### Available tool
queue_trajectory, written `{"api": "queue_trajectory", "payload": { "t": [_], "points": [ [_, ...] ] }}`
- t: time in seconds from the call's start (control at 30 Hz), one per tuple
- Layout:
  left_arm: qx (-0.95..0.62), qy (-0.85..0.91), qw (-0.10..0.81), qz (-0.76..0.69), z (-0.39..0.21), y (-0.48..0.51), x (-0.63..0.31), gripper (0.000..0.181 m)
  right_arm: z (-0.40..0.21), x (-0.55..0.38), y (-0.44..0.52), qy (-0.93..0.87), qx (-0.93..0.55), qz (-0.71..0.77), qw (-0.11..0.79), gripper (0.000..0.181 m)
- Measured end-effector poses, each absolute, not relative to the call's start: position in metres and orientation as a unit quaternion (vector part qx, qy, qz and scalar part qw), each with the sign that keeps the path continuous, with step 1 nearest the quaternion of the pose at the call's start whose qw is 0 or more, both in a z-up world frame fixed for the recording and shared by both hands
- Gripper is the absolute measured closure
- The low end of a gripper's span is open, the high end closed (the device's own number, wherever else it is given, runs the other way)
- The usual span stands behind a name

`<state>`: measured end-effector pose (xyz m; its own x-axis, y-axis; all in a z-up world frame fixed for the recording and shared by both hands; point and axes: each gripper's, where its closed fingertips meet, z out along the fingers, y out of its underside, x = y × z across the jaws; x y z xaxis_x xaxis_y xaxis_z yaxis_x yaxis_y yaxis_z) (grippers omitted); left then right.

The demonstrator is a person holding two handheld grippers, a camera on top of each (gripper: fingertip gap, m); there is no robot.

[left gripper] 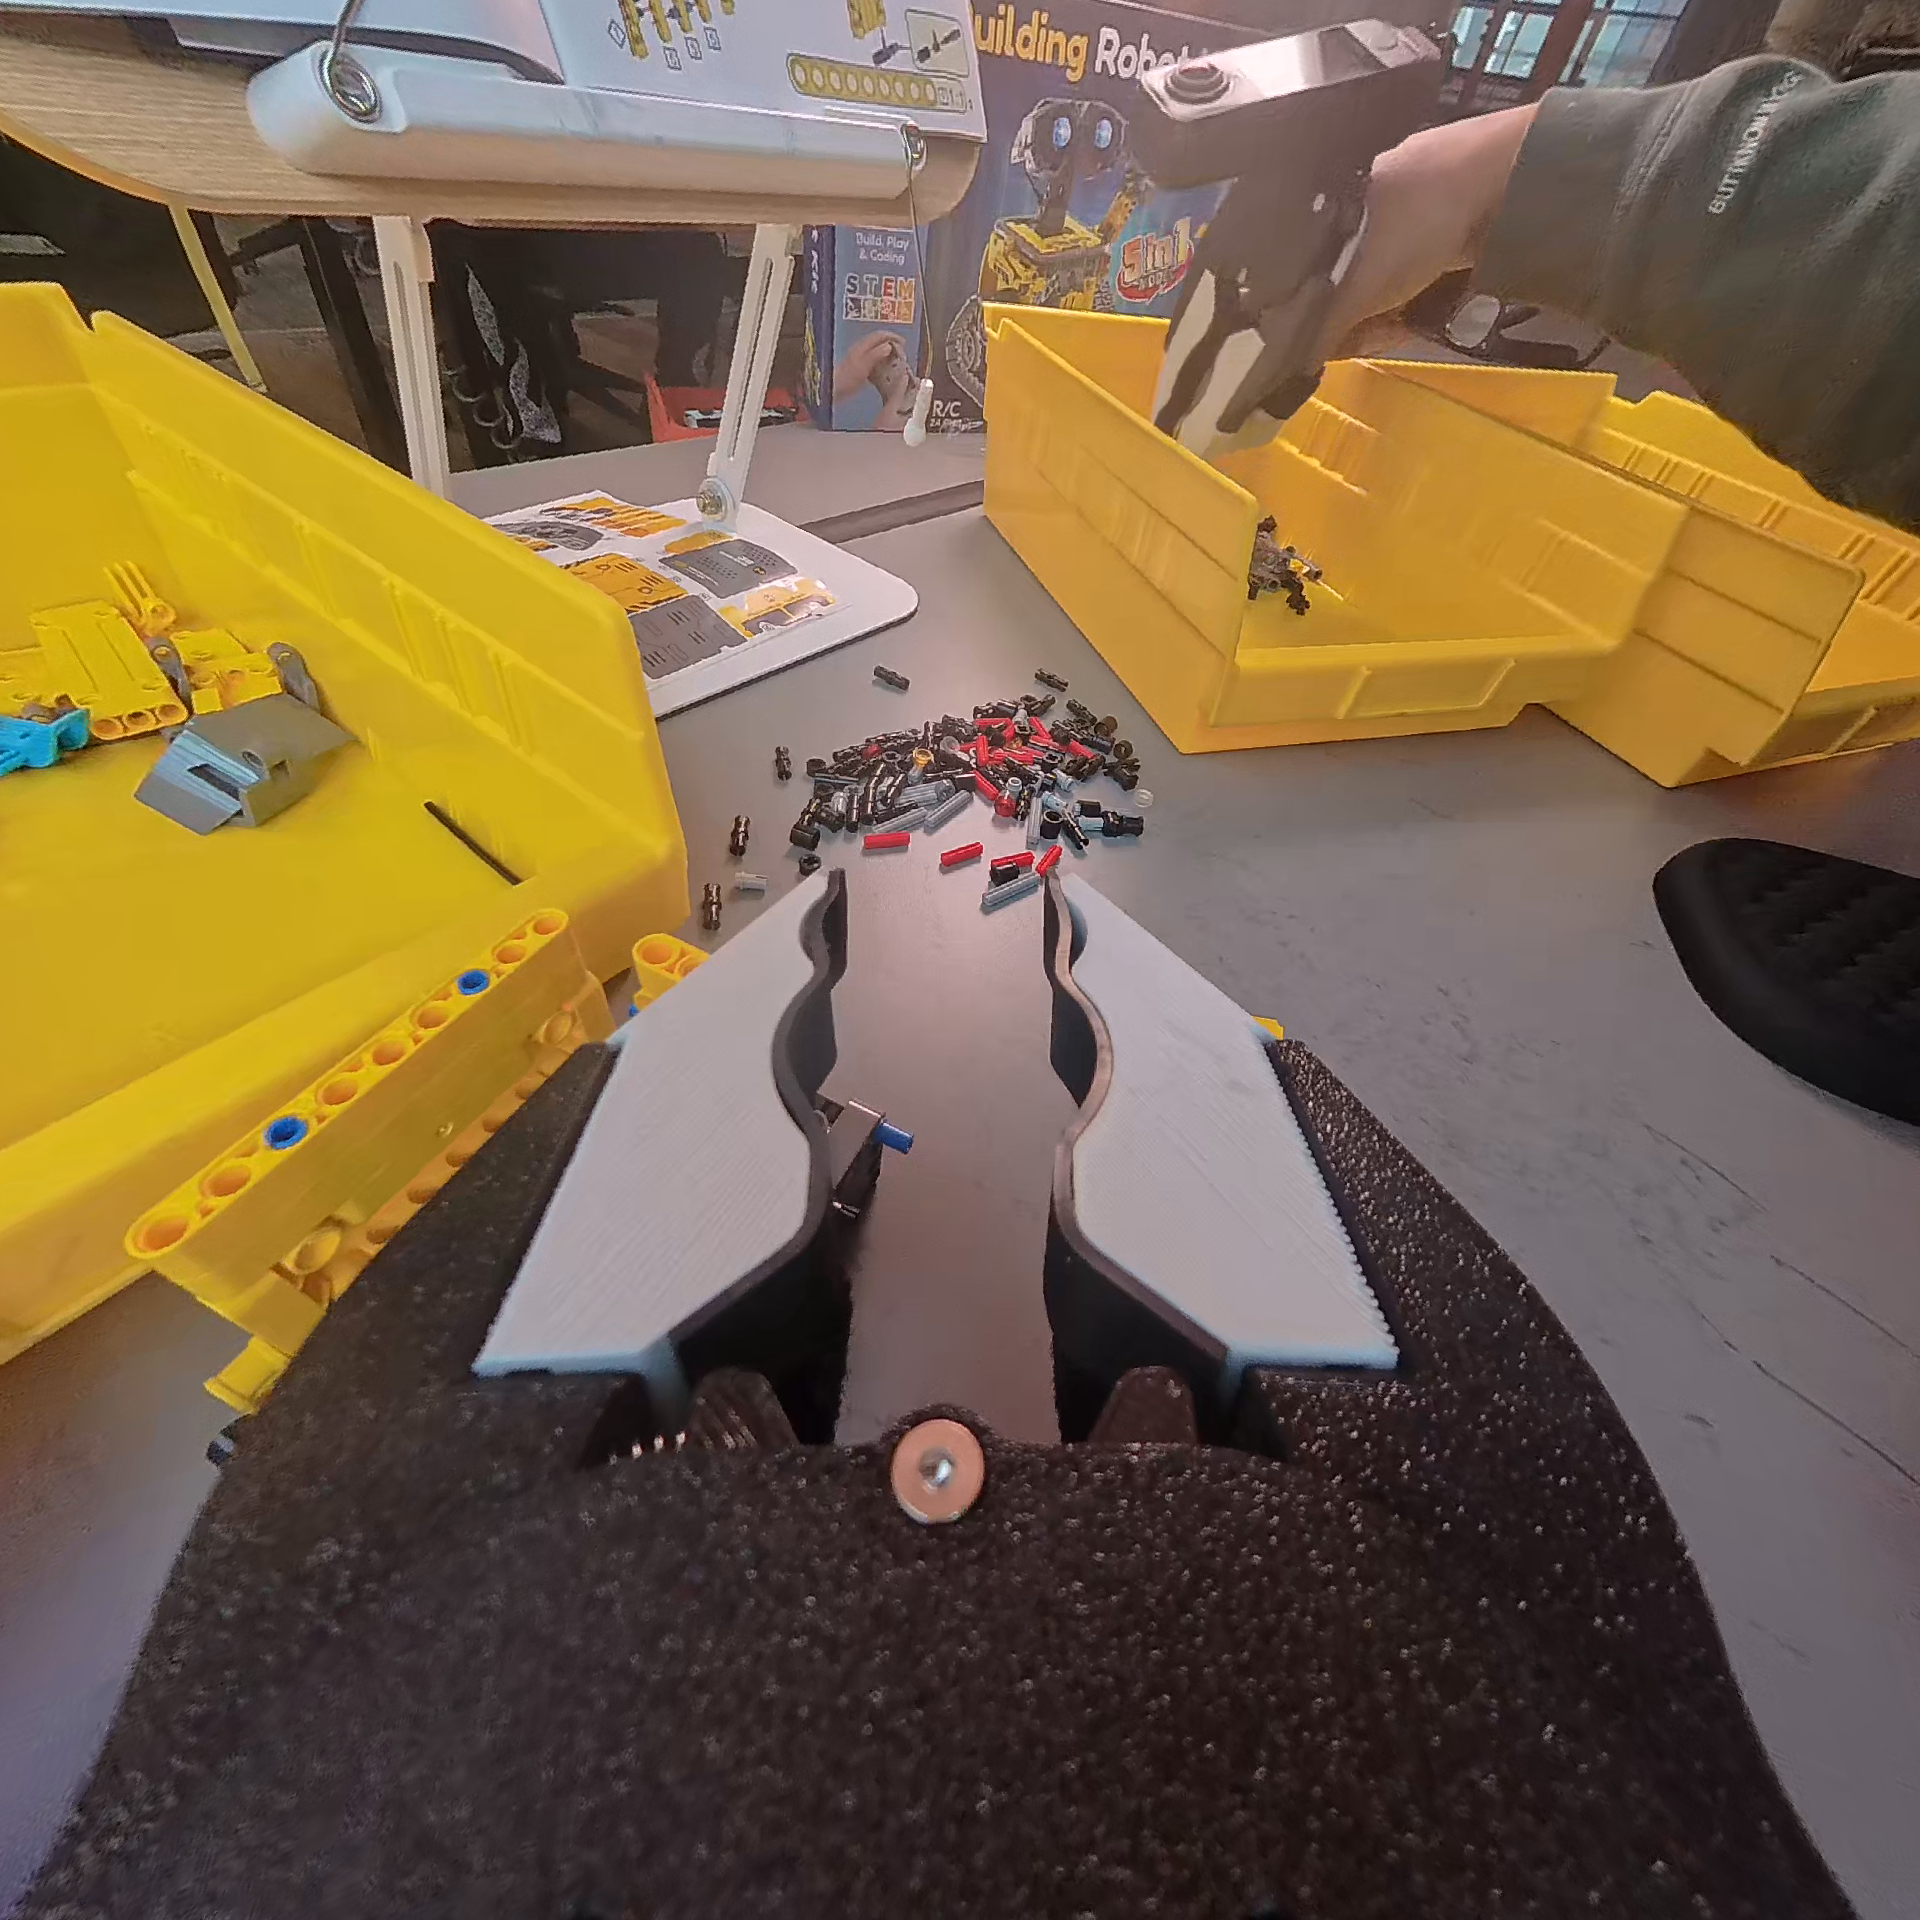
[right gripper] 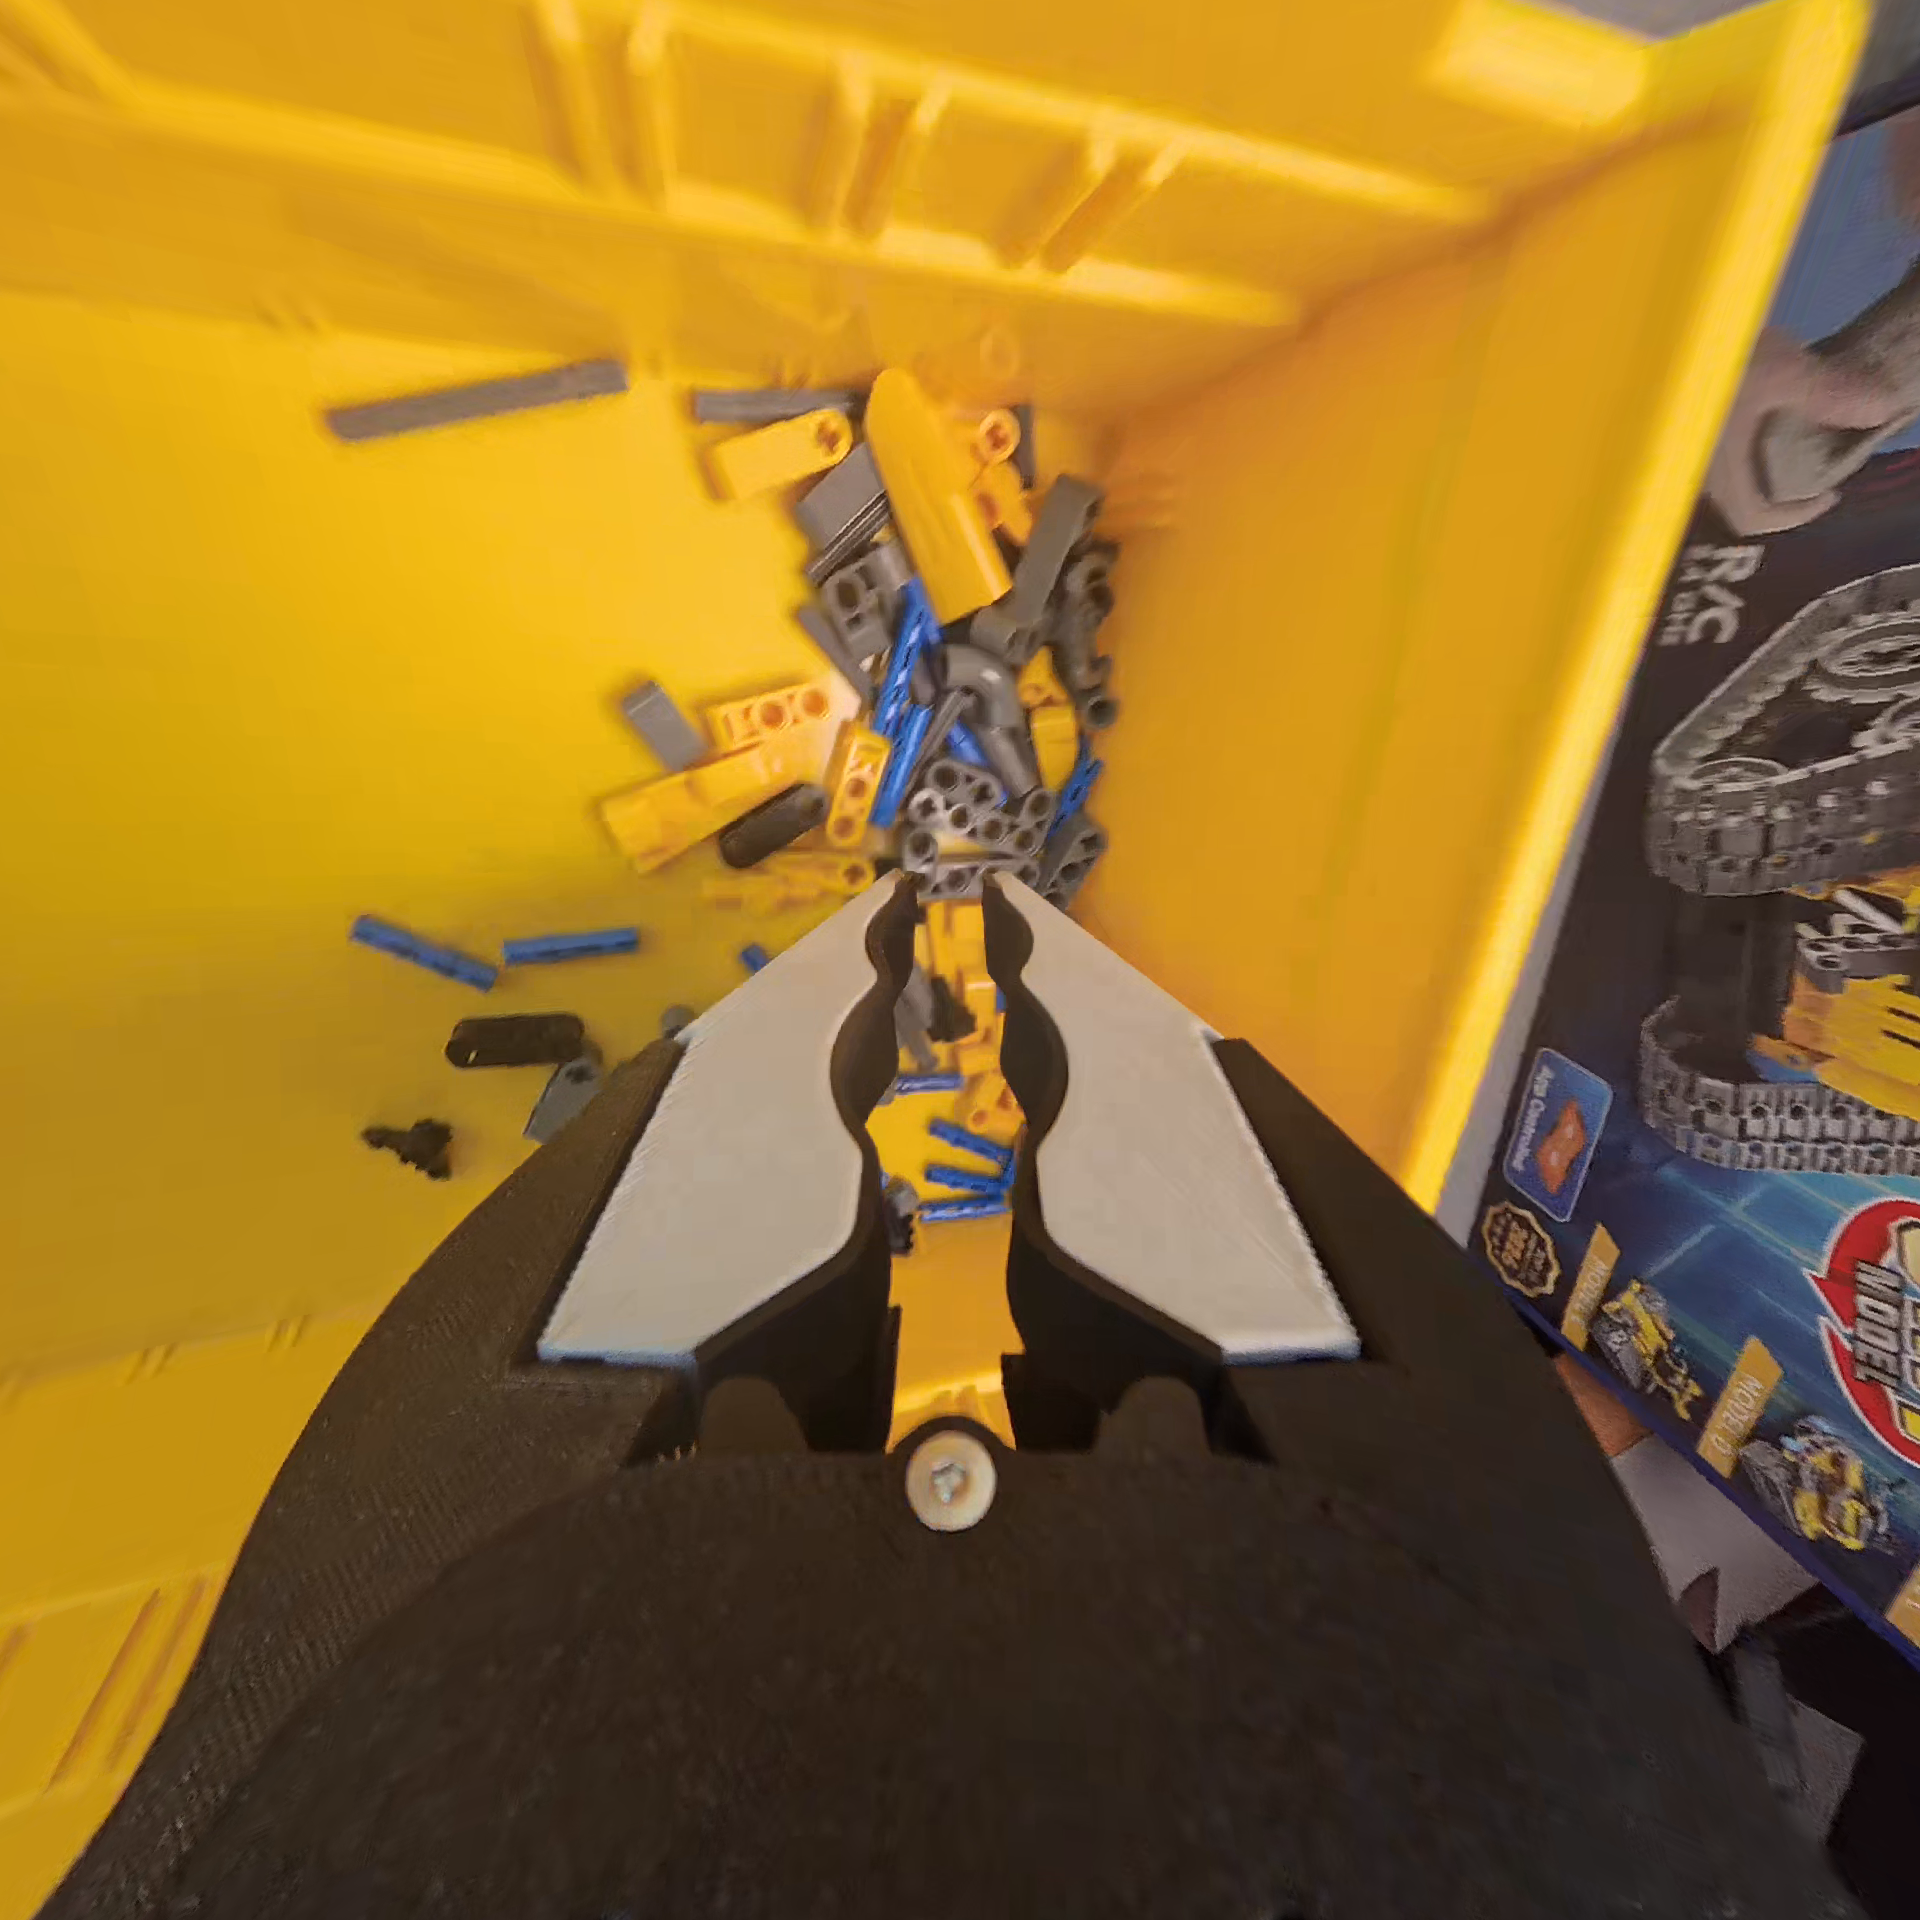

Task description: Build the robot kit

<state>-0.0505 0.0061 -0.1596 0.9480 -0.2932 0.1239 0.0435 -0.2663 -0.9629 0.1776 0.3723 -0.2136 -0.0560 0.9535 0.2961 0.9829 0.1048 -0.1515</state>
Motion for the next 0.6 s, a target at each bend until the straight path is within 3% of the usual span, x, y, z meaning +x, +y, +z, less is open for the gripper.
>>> {"api": "queue_trajectory", "payload": {
  "t": [0.13,0.27,0.37,0.6],
  "points": [
    [-0.784,0.081,0.600,-0.138,-0.160,0.006,-0.050,0.145,-0.213,0.148,0.393,-0.691,-0.687,-0.018,0.223,0.173],
    [-0.783,0.081,0.601,-0.138,-0.159,0.006,-0.050,0.145,-0.226,0.141,0.380,-0.698,-0.690,0.013,0.190,0.181],
    [-0.782,0.084,0.601,-0.140,-0.159,0.006,-0.049,0.145,-0.221,0.149,0.358,-0.717,-0.679,0.036,0.154,0.173],
    [-0.783,0.089,0.600,-0.137,-0.160,0.006,-0.047,0.145,-0.131,0.171,0.332,-0.676,-0.673,0.115,0.279,0.170]
  ]
}}
